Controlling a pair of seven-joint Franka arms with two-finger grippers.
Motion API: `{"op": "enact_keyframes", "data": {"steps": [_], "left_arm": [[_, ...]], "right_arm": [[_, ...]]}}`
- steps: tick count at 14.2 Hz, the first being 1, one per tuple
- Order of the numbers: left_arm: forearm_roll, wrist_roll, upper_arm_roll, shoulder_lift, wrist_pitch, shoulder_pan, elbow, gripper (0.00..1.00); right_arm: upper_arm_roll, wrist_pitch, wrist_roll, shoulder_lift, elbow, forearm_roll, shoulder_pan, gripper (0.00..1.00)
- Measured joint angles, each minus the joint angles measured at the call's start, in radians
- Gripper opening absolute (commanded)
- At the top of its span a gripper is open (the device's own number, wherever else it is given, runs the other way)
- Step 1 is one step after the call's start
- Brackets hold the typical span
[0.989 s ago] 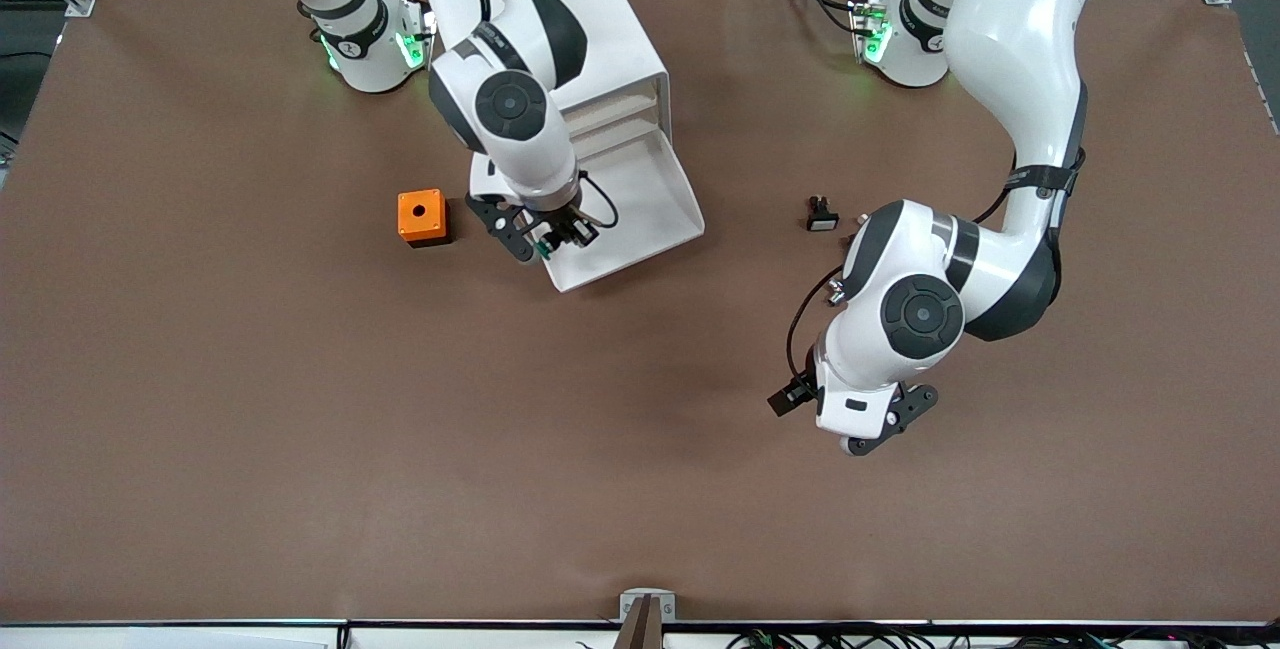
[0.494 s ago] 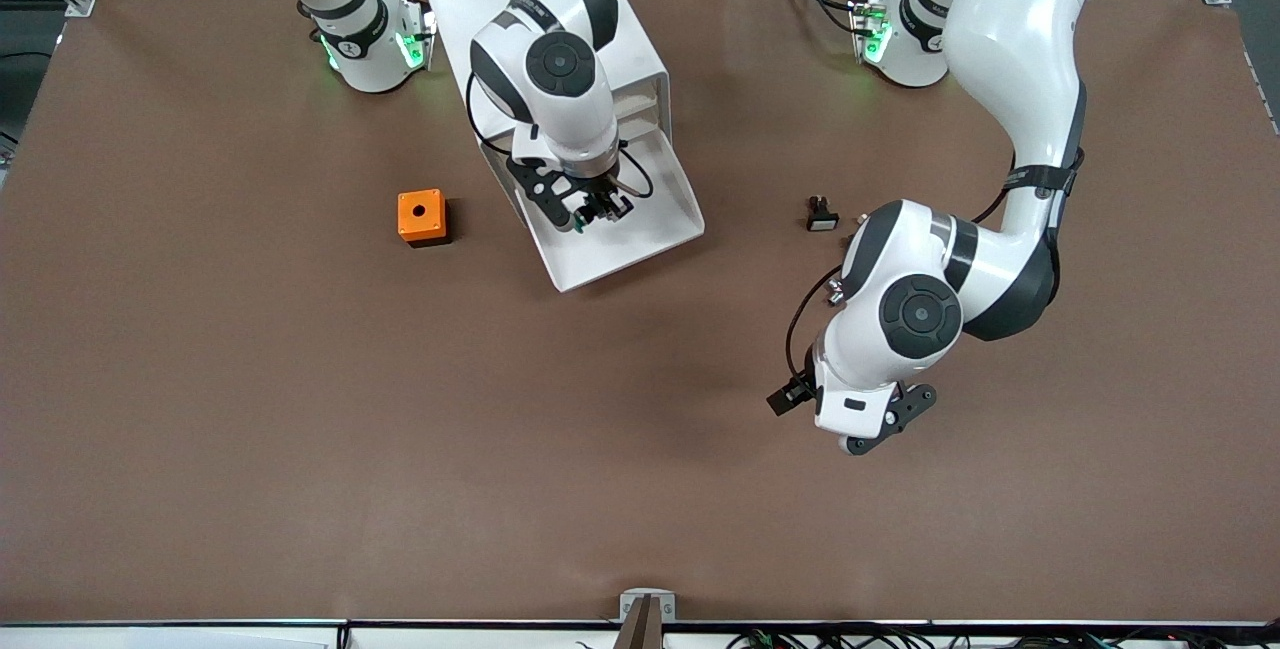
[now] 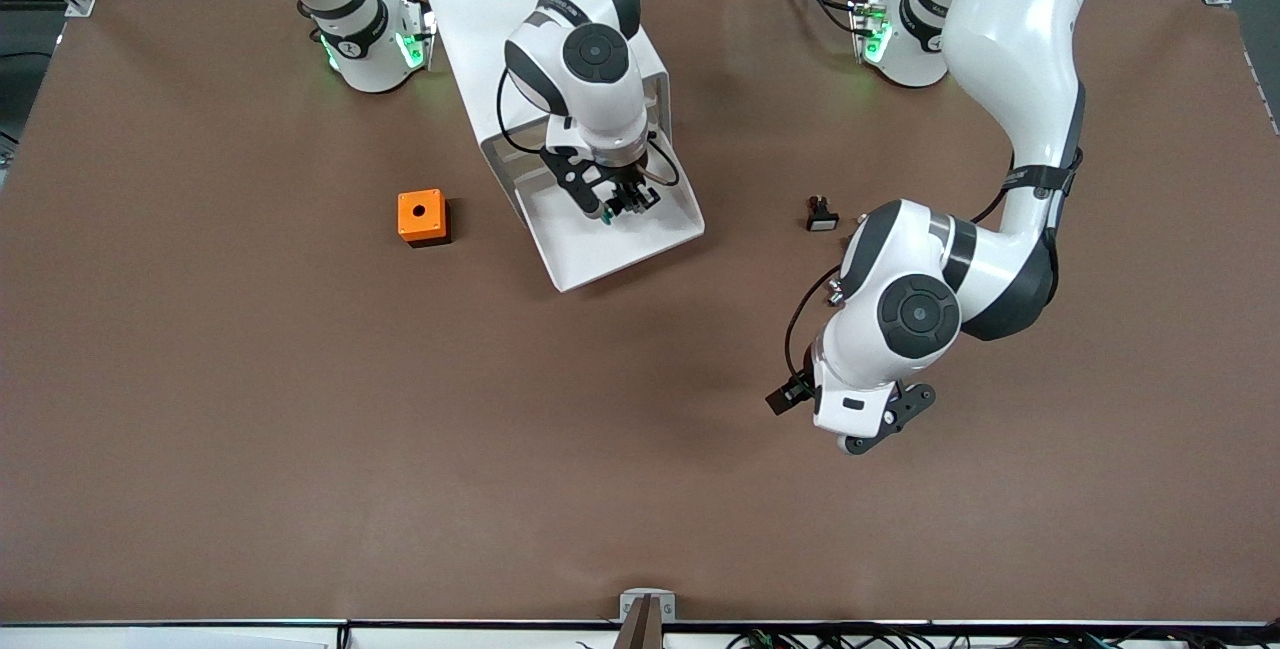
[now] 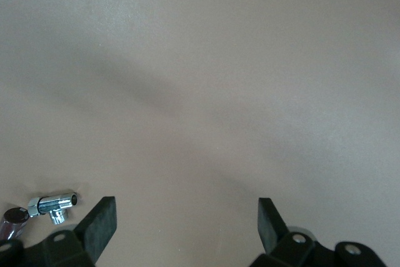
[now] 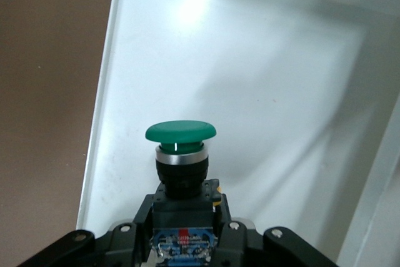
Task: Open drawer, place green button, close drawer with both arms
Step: 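Lower the green button into the drawer with the right gripper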
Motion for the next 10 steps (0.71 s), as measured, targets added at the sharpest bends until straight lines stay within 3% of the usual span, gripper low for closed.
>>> {"op": "enact_keyframes", "data": {"steps": [10], "left_arm": [[0.000, 0.000, 0.000, 0.000, 0.000, -0.002, -0.002, 0.99]], "right_arm": [[0.000, 0.028, 0.049, 0.027, 0.004, 0.000, 0.020, 0.00]]}}
